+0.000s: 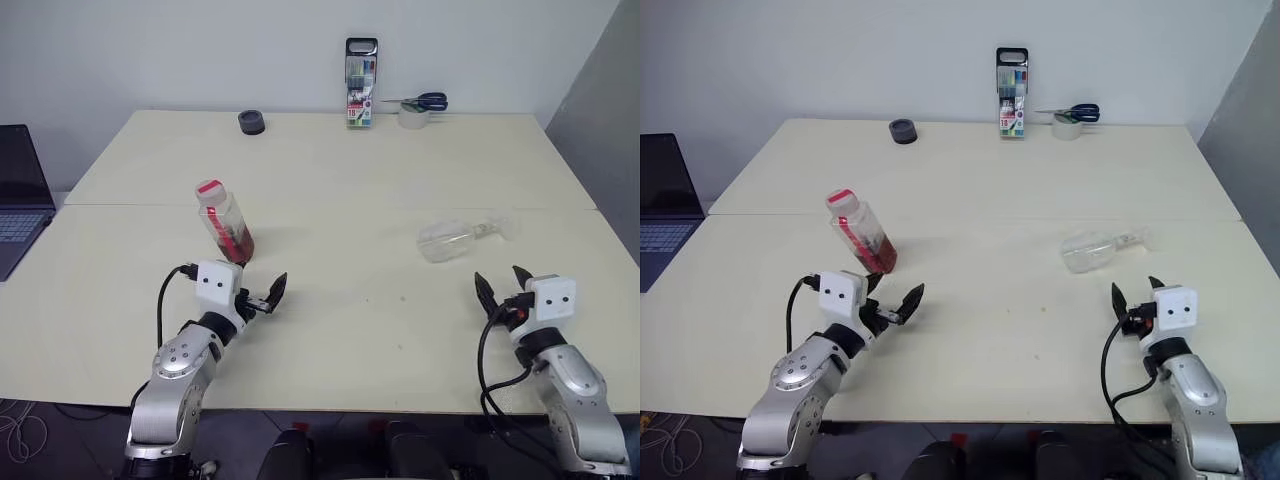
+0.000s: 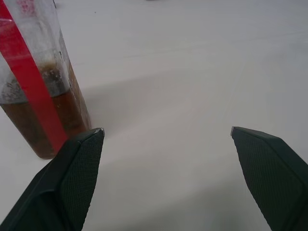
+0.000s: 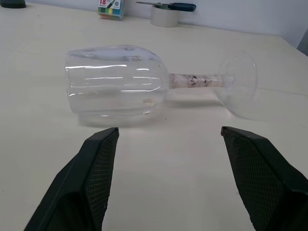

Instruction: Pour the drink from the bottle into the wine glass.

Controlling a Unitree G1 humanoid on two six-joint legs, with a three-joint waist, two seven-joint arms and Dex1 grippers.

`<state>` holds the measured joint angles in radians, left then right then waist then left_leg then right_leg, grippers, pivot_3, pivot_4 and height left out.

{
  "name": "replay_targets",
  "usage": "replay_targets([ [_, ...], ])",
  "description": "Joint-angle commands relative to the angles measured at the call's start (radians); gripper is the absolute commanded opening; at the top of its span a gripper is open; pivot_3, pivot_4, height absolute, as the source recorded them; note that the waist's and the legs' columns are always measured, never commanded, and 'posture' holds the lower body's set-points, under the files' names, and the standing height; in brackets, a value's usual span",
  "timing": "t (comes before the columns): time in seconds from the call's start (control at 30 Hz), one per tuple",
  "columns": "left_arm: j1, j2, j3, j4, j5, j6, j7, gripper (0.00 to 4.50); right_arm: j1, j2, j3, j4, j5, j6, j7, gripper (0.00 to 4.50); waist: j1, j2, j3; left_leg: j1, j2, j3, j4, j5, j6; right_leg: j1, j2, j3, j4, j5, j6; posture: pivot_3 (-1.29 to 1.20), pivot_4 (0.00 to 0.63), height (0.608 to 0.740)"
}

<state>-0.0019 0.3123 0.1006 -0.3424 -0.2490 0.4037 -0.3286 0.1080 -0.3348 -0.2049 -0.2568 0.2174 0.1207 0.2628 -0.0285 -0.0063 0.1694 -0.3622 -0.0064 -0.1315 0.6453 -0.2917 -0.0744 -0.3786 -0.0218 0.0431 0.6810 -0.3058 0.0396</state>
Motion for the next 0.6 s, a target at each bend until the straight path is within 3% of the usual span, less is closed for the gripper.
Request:
replay_targets([
  [0.03,-0.016,-0.004,0.017,-0.018,0.003,-0.034,0.011,4.5,-0.015,-0.008,-0.02,-0.016,0.005,-0.018,0.01,3.63,0.0,0.0,0.0,0.0,0.0,0.0,0.0,0.0,0.0,0.0,0.0,0.0,0.0,0.0,0.0,0.0,0.15,0.74],
  [0.6,-0.023,-0.019,0.031,-0.018,0.011,-0.052,0.065,4.5,-0.058,-0.007,-0.015,0.019,-0.004,-0.03,0.02,3.63,0.0,0.0,0.0,0.0,0.0,0.0,0.0,0.0,0.0,0.0,0.0,0.0,0.0,0.0,0.0,0.0,0.15,0.74],
])
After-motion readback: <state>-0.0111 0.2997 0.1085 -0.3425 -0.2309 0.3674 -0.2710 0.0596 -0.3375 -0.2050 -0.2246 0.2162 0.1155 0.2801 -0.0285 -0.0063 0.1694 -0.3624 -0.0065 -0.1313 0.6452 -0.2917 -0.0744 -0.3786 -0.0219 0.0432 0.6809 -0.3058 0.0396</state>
